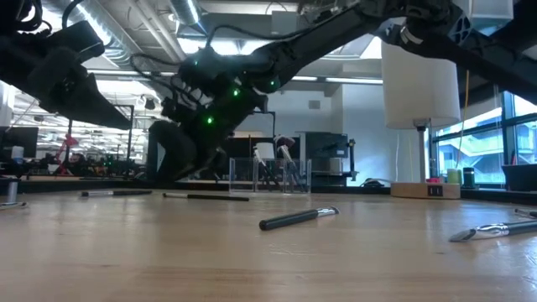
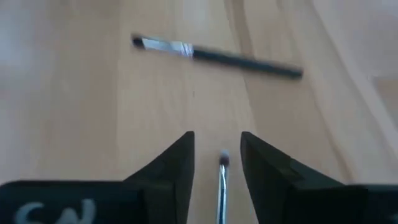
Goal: Put items in baskets/containers
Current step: Put the black eyeshadow brush into the transparent organizer
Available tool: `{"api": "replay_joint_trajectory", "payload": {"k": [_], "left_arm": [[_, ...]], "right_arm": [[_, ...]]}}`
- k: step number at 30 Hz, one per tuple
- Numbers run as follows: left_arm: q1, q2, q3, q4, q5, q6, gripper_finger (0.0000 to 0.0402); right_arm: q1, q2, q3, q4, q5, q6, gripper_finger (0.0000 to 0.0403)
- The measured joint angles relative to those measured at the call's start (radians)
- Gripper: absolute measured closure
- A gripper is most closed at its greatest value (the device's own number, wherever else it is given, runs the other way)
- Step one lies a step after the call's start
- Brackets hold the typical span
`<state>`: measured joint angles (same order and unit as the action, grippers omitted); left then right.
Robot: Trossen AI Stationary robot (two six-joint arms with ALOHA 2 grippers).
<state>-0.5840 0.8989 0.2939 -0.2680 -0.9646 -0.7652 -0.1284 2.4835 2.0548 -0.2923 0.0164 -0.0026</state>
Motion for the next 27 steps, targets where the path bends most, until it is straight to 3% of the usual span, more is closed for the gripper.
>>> {"api": "replay_joint_trajectory", "payload": {"k": [9,12,18,27], "left_arm": [[0.000,0.000,0.000,-0.005,-0.001,0.019,0.0354],[0.000,0.000,0.000,-0.014,-0.011,0.020,0.0354],[0.000,0.000,0.000,-0.022,-0.028,0.020,0.0354],[0.000,0.000,0.000,-0.021,0.024,0.019,0.0354]], "right_arm": [[0.001,0.050,0.003,0.004,0.032,0.023,0.0275],[-0.005,0.051,0.004,-0.007,0.041,0.023,0.0300],[-0.017,0.051,0.005,-0.024,0.035,0.030,0.0389],[-0.031,0.055,-0.001,0.071,0.013,0.190,0.0397]]}}
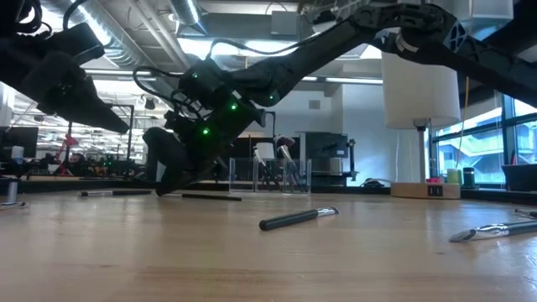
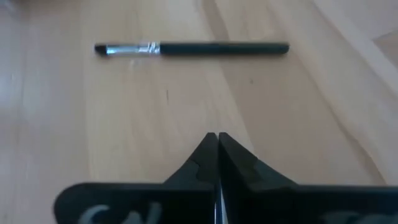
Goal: Put items in baskets/containers
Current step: Put the black eyeshadow brush into the transparent organizer
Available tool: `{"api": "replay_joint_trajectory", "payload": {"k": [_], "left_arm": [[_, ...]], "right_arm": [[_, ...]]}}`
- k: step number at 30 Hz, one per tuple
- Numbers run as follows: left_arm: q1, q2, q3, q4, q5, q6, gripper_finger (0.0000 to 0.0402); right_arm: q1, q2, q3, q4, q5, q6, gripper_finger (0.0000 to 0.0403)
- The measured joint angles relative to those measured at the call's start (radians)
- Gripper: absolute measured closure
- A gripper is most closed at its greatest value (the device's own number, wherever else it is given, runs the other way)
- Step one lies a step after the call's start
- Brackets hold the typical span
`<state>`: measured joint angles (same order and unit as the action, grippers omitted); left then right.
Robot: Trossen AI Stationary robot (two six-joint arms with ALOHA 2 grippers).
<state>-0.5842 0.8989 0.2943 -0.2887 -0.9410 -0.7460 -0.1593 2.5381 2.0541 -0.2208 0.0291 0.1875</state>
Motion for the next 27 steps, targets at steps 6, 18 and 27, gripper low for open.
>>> {"api": "replay_joint_trajectory", "payload": {"k": [6,18,27], "left_arm": [[0.000,0.000,0.000,-0.004,0.031,0.000,0.0354],[-0.003,0.000,0.000,-0.083,0.073,-0.063,0.0354],[0.000,-0.002,0.000,-0.075,0.047,-0.063,0.0354]], "right_arm": [[-0.015,0.006,0.069,0.035,0.051,0.011,0.0401],[-0.069,-0.091,0.288,-0.008,0.264,-0.255,0.0402],[-0.166,-0.115,0.277,0.110,0.267,-0.396,0.0402]]}}
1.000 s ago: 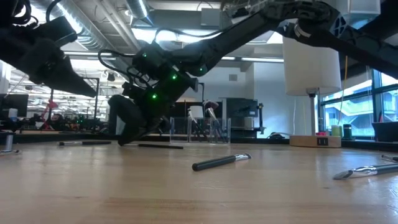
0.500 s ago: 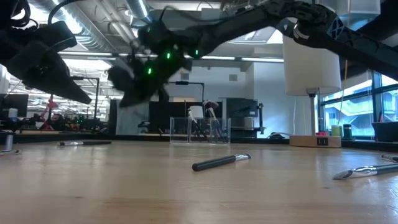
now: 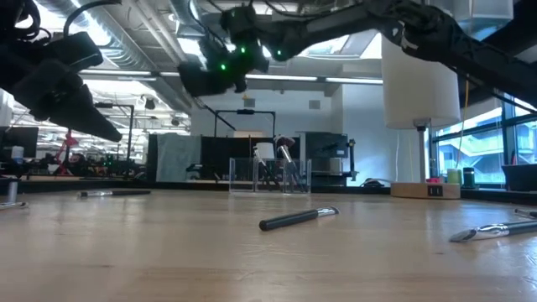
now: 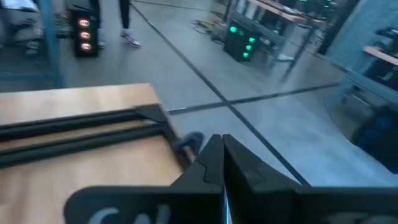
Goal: Put items in baskets/containers
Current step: Put the black eyeshadow brush into the transparent organizer
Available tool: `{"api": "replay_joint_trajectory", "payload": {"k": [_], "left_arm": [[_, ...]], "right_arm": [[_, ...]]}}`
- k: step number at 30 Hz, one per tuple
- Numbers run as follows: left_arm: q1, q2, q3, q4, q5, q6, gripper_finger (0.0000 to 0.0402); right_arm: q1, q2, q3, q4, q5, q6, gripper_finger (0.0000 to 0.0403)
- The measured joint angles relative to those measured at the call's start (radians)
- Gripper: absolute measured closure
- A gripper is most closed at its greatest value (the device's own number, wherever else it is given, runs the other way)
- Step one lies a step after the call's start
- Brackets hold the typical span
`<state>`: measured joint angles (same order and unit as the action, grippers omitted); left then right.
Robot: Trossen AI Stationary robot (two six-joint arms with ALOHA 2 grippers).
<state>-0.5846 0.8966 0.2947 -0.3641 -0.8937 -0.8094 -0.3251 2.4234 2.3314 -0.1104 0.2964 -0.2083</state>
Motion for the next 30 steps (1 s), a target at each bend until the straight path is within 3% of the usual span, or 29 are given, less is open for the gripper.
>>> {"api": "replay_joint_trajectory", "payload": {"k": [3,14,26,30], "left_arm": [[0.000,0.000,0.000,-0.007,0.012,0.000,0.0354],[-0.003,0.000,0.000,-0.013,0.039,0.000,0.0355],[-0.003,0.000,0.000,-0.015,0.022,0.003,0.0354],[-0.003,0.000,0.000,-0.015,0.026,0.002,0.0354]], "right_arm": [[-0.019,0.006,-0.019,0.008,-0.005,-0.014,0.0402],[-0.025,-0.002,-0.391,0.658,0.103,-0.027,0.0400],[0.007,-0.005,-0.456,0.749,0.267,-0.120,0.0399],[0.019,-0.005,-0.458,0.764,0.398,-0.137,0.0399]]}}
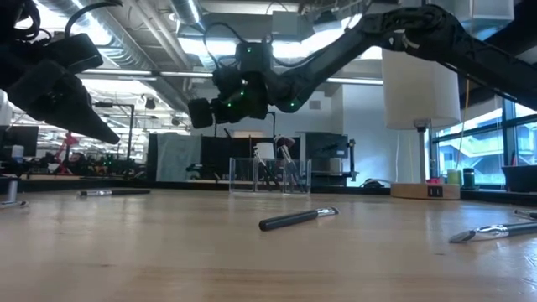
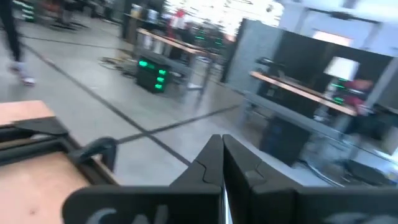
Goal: Put items in baskets/containers
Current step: Put the black eyeshadow brush into the transparent organizer
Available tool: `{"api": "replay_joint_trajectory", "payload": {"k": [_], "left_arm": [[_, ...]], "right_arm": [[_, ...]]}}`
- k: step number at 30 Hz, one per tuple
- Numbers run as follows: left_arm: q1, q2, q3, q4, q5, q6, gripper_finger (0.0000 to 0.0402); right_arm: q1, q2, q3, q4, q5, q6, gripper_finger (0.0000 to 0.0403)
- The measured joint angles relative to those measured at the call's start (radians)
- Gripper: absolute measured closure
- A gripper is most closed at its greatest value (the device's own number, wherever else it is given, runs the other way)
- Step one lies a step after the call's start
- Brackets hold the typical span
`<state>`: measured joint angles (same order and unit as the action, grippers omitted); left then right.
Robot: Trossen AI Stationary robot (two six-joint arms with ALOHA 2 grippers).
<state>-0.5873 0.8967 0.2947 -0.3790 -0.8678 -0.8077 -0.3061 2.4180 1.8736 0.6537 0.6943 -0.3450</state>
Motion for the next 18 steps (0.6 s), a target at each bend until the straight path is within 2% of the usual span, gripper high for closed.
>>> {"api": "replay_joint_trajectory", "payload": {"k": [3,8,13,18], "left_arm": [[0.000,0.000,0.000,0.000,0.003,0.000,0.0355],[0.000,0.000,0.000,0.000,0.004,-0.002,0.0354],[0.000,0.000,0.000,0.001,0.005,-0.017,0.0354],[0.000,0.000,0.000,0.001,0.005,-0.017,0.0354]], "right_arm": [[0.009,0.000,0.000,-0.001,0.045,0.003,0.0399],[0.017,0.000,0.000,-0.087,0.050,0.054,0.0394],[0.012,0.000,0.000,-0.183,0.048,0.127,0.0361],[0.008,0.000,0.000,-0.182,0.050,0.129,0.0320]]}}
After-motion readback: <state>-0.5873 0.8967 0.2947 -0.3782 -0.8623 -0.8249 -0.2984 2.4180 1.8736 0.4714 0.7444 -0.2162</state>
